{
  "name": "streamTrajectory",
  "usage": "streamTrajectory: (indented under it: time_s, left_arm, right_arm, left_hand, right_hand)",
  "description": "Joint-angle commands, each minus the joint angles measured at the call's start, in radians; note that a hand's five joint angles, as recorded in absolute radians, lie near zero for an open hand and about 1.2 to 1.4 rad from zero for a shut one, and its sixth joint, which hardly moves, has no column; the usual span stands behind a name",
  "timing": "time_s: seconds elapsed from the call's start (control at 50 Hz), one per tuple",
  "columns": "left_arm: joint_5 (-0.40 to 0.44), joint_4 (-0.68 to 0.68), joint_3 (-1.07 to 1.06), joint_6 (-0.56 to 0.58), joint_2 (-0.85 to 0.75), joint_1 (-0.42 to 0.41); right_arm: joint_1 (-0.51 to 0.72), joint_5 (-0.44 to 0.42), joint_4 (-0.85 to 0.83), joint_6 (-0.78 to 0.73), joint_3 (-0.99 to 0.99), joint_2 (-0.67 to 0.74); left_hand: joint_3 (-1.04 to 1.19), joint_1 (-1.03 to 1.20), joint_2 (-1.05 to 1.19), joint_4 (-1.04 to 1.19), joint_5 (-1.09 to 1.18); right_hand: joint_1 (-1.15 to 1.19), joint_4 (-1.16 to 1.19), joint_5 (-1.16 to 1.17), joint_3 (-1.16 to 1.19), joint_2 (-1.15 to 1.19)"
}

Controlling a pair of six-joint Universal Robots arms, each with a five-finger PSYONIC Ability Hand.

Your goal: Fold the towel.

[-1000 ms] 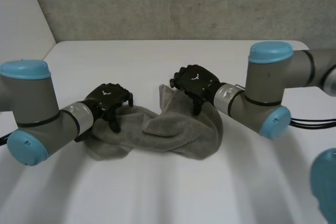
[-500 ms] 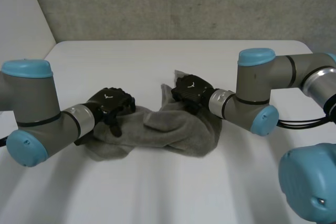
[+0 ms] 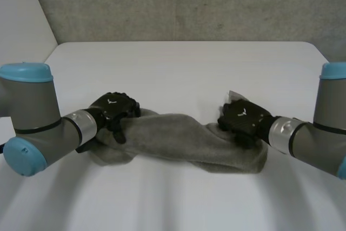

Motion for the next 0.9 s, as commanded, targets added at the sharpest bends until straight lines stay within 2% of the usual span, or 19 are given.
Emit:
streamTrajectory:
  time_s: [0.02,0.08,0.1,0.12,0.3,0.52,0.68,0.72,0.76,0.78,0.82,0.84,0.86,0.88,0.9]
  left_arm:
    - [-0.001,0.004,-0.016,0.002,0.017,-0.015]
    - [-0.001,0.007,-0.015,0.002,0.017,-0.015]
    - [-0.001,0.007,-0.01,0.0,0.015,-0.015]
    - [-0.001,0.009,-0.004,0.0,0.012,-0.015]
    - [-0.004,0.032,0.024,-0.003,-0.011,-0.015]
    - [-0.033,0.025,0.073,0.002,-0.077,-0.016]
    - [-0.038,0.012,0.062,0.034,-0.08,-0.015]
    - [-0.038,0.007,0.061,0.041,-0.079,-0.015]
    - [-0.038,-0.005,0.057,0.049,-0.071,-0.015]
    - [-0.038,-0.005,0.057,0.049,-0.071,-0.015]
    - [-0.036,-0.024,0.056,0.052,-0.062,-0.016]
    - [-0.036,-0.024,0.056,0.052,-0.062,-0.016]
    - [-0.036,-0.036,0.054,0.054,-0.056,-0.016]
    - [-0.036,-0.036,0.054,0.054,-0.056,-0.016]
    - [-0.036,-0.053,0.053,0.054,-0.046,-0.018]
  right_arm:
    - [-0.011,0.0,0.004,-0.006,0.007,-0.032]
    - [-0.005,0.0,-0.003,0.047,-0.005,-0.048]
    - [-0.003,-0.002,-0.003,0.079,-0.013,-0.066]
    - [-0.002,-0.003,-0.003,0.113,-0.013,-0.087]
    - [0.0,-0.002,-0.006,0.184,-0.039,-0.094]
    - [-0.008,0.01,-0.001,0.204,-0.139,0.031]
    - [-0.015,0.015,0.013,0.202,-0.205,0.104]
    - [-0.017,0.016,0.025,0.201,-0.221,0.12]
    - [-0.017,0.009,0.066,0.196,-0.246,0.141]
    - [-0.017,0.009,0.067,0.196,-0.246,0.141]
    - [-0.017,0.0,0.12,0.194,-0.264,0.159]
    - [-0.017,0.0,0.12,0.194,-0.264,0.16]
    - [-0.017,-0.005,0.144,0.193,-0.269,0.164]
    - [-0.017,-0.005,0.145,0.193,-0.269,0.164]
    - [-0.017,-0.008,0.171,0.193,-0.272,0.164]
  left_hand:
    - [-0.057,-0.03,-0.025,-0.066,-0.007]
    - [-0.057,-0.03,-0.025,-0.066,-0.007]
    - [-0.057,-0.033,-0.028,-0.066,-0.01]
    - [-0.057,-0.033,-0.028,-0.066,-0.01]
    - [-0.057,-0.033,-0.028,-0.066,-0.01]
    - [-0.057,-0.001,0.005,-0.066,0.023]
    - [-0.057,0.196,0.201,-0.066,0.219]
    - [-0.057,0.287,0.292,-0.066,0.31]
    - [-0.057,0.427,0.433,-0.066,0.451]
    - [-0.057,0.428,0.433,-0.066,0.451]
    - [-0.057,0.559,0.565,-0.066,0.583]
    - [-0.057,0.56,0.565,-0.066,0.583]
    - [-0.057,0.609,0.615,-0.066,0.633]
    - [-0.057,0.61,0.615,-0.066,0.633]
    - [-0.057,0.697,0.702,-0.066,0.72]
  right_hand:
    - [-0.632,-0.076,-0.647,-0.052,-0.621]
    - [-0.732,-0.076,-0.747,-0.052,-0.72]
    - [-0.903,-0.076,-0.919,-0.052,-0.892]
    - [-0.972,-0.076,-0.987,-0.052,-0.961]
    - [-1.002,-0.076,-1.017,-0.052,-0.991]
    - [-0.972,-0.076,-0.988,-0.052,-0.961]
    - [-0.914,-0.076,-0.929,-0.052,-0.903]
    - [-0.829,-0.076,-0.844,-0.052,-0.817]
    - [-0.574,-0.076,-0.59,-0.052,-0.563]
    - [-0.573,-0.076,-0.589,-0.052,-0.562]
    - [-0.354,-0.076,-0.37,-0.052,-0.343]
    - [-0.353,-0.076,-0.368,-0.052,-0.342]
    - [-0.193,-0.076,-0.209,-0.052,-0.182]
    - [-0.192,-0.076,-0.207,-0.052,-0.18]
    - [-0.026,-0.076,-0.041,-0.052,-0.015]
